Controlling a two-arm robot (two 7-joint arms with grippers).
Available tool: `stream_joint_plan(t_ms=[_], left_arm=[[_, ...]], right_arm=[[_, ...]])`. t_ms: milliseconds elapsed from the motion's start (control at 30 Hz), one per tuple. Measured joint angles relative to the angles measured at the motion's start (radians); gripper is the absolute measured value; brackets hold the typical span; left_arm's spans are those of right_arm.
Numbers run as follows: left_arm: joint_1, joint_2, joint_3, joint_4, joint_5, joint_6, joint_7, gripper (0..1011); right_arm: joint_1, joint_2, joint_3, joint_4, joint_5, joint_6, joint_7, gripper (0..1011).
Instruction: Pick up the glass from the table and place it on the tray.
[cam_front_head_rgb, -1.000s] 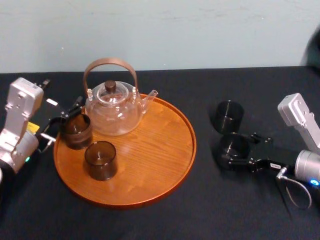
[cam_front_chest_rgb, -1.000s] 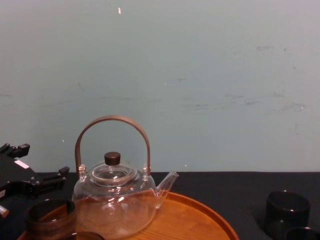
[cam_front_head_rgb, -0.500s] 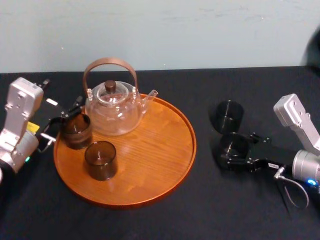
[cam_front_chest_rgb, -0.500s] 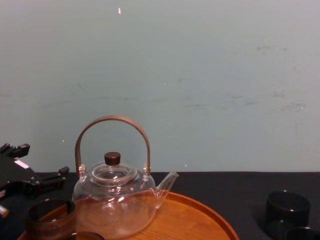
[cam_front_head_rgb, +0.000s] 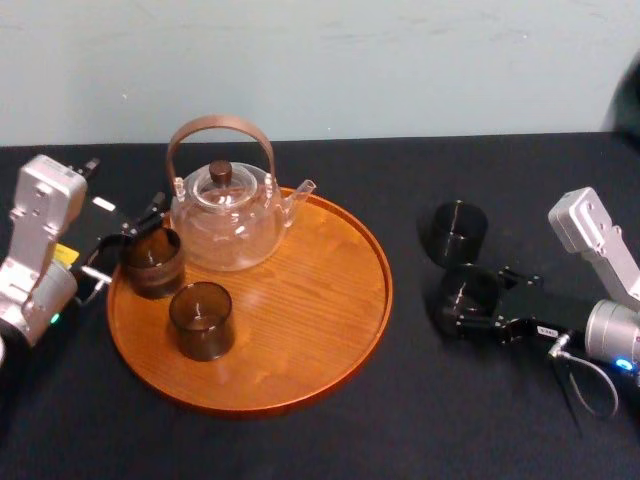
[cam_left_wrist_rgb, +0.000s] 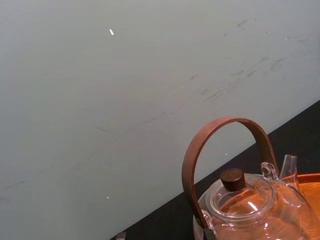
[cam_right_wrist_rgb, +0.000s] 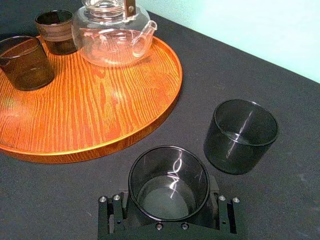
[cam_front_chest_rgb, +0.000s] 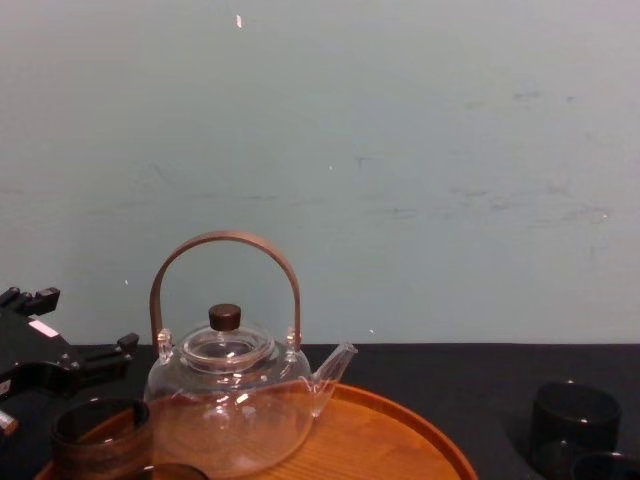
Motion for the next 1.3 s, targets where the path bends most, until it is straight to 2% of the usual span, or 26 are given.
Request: stream_joint_plan(t_ms=[400,800,1000,1300], left_arm=[[0.000,0.000,0.000,0.000,0.000,0.000,0.000,1001],[0.000,0.000,0.000,0.000,0.000,0.000,0.000,1001],[0.000,0.000,0.000,0.000,0.000,0.000,0.000,1001],[0.000,0.000,0.000,0.000,0.000,0.000,0.000,1001]], right_arm=[[0.000,0.000,0.001,-0.001,0.001,-0.001,0.002,902],[-0.012,0.029,0.019,-0.047,0.027,-0.061,0.053,902],[0.022,0.033,-0.003,-0.056,0.030,-0.077,0.092,902],[0.100,-0.006,-0.063,-0.043,0.019,-0.088,0.126,902]])
